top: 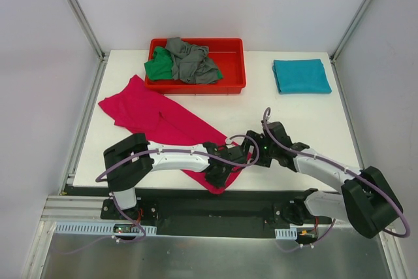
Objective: Fold and stack the t-shirts
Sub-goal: Grab the bottom of the folded rectangular tshirt with both arms
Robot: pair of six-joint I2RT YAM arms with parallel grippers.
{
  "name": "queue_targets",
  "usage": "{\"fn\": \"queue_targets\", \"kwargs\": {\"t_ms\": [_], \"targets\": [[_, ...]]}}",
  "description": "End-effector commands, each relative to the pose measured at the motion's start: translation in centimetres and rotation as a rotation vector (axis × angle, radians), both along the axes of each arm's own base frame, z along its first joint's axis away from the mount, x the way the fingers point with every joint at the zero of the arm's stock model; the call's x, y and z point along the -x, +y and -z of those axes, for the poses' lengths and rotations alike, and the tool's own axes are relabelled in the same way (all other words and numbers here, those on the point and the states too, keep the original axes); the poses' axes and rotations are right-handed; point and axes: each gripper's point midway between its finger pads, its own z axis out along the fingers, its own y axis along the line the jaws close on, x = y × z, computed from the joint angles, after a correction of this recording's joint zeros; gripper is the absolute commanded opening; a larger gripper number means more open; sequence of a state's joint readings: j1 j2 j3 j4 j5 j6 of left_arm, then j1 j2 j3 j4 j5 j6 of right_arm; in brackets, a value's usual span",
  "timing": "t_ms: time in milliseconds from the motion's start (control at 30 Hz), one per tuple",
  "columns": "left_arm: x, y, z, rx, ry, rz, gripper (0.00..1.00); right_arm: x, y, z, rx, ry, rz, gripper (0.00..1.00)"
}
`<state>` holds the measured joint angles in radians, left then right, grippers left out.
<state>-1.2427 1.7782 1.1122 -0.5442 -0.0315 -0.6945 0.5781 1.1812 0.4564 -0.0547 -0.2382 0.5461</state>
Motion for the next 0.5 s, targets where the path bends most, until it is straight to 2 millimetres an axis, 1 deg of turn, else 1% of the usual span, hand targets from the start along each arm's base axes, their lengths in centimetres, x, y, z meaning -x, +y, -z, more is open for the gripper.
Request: {"fn": "queue_targets", "kwargs": {"t_ms": [0,33,100,200,233,267,300,333,367,400,467], "targets": [[-0.7,-0.9,-0.4,0.012,-0.057,0.052,0.0,0.4,0.8,1.0,-0.005,0.051,-0.022,0.86],[-0.7,-1.0,-0.6,0.022,-0.057,0.051,0.0,0.4,0.8,1.2,0.001,0.054,-0.021,0.83],[-0.8,-1.1,-1.1,0.037,-0.066,0.056,0.0,0.3,1.0,1.4,-0.001,0.059,-0.026,0.74],[-1.0,-1.2,-1.7,0.05,-0.08,0.063,0.0,0.0,1.2,1.6,0.01,0.059,-0.023,0.54],[-1.1,-1.3,-1.8,0.056,-0.082,0.067,0.0,-0.2,0.9,1.8,0.029,0.047,-0.009,0.43],[-1.0,-1.4,-1.9,0.061,-0.081,0.076,0.0,-0.7,0.6,1.8,0.046,0.029,0.007,0.37],[-0.9,-1.7,-2.1,0.071,-0.074,0.091,0.0,-1.0,0.3,1.9,0.062,0.017,0.022,0.33],[-0.7,-1.9,-2.2,0.087,-0.063,0.103,0.0,-1.2,0.1,1.9,0.071,0.008,0.036,0.26],[-0.5,-2.4,-2.3,0.111,-0.054,0.116,0.0,-1.8,0.3,1.5,0.054,-0.025,0.043,0.2],[-0.3,-2.7,-2.5,0.135,-0.048,0.128,0.0,-1.9,0.3,1.3,0.046,-0.037,0.05,0.15],[0.7,-3.8,-3.2,0.204,-0.004,0.168,0.0,-1.9,0.2,0.8,0.039,-0.059,0.052,0.08]]}}
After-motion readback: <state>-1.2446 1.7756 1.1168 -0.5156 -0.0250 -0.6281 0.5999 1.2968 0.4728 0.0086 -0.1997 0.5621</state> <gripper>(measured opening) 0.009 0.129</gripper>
